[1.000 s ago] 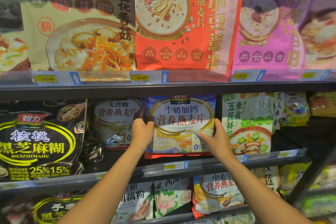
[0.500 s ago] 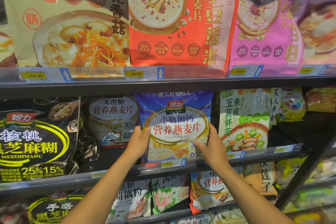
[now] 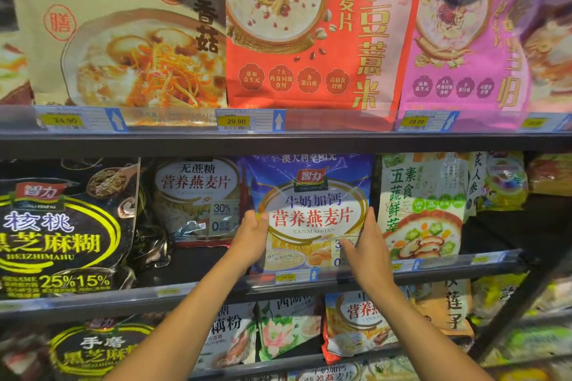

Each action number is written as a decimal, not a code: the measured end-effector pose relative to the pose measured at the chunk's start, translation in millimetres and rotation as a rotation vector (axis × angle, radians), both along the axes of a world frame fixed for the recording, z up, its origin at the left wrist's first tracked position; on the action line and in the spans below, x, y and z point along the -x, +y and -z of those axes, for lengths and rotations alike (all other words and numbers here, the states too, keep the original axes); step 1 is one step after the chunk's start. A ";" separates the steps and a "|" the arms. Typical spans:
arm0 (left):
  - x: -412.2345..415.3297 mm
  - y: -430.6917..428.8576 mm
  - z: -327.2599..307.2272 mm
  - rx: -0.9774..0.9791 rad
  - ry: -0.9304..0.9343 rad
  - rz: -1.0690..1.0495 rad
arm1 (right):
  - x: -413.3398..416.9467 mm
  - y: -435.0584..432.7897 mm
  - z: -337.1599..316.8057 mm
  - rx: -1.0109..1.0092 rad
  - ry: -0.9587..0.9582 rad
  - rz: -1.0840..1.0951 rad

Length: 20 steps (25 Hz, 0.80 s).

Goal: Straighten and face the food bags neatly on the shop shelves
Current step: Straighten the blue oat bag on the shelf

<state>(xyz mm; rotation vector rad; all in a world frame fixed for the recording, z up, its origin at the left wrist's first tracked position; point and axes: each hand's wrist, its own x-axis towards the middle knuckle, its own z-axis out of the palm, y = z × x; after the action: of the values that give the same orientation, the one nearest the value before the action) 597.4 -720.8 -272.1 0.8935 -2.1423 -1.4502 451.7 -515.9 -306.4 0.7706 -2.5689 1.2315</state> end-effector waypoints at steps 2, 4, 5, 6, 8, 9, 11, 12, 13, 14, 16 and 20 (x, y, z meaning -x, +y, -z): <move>-2.1 -4.2 2.7 -0.004 0.014 0.004 | -0.3 -1.2 -0.9 0.005 -0.001 0.008; -3.5 -8.8 5.2 0.007 0.019 0.002 | -2.2 -1.2 -2.8 0.006 -0.002 0.024; -3.7 -11.9 6.5 0.023 0.015 -0.003 | -4.5 -2.1 -3.2 0.001 0.000 0.029; -3.7 -14.1 7.4 0.041 0.009 -0.009 | -7.0 -3.1 -3.5 -0.004 0.001 0.035; -2.6 -18.0 10.0 0.085 0.004 -0.016 | -13.3 -5.1 -4.5 -0.011 0.000 0.061; -2.2 -19.8 11.6 0.108 0.009 -0.018 | -17.4 -6.2 -5.7 -0.008 0.001 0.080; -2.5 -21.5 14.3 0.125 0.030 -0.026 | -26.4 -7.8 -7.6 0.004 0.048 0.119; -3.3 -21.6 14.4 0.129 0.036 -0.031 | -31.1 -8.8 -9.5 -0.004 0.101 0.133; -4.7 -21.3 13.4 0.138 0.034 -0.031 | -36.1 -9.9 -11.6 -0.036 0.162 0.147; -7.1 -20.1 10.1 0.151 0.022 -0.031 | -39.6 -11.3 -13.5 -0.090 0.224 0.155; -13.6 -17.7 2.9 0.164 -0.002 -0.024 | -42.8 -12.6 -15.7 -0.207 0.306 0.167; -26.2 -18.5 -2.7 0.183 0.019 0.019 | -43.8 -7.1 -26.0 -0.303 0.331 0.167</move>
<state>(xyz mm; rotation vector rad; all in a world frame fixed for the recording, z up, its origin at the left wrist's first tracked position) 623.6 -739.2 -269.4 0.7915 -2.2315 -1.2419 495.5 -523.0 -280.4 0.7240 -2.5044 0.6142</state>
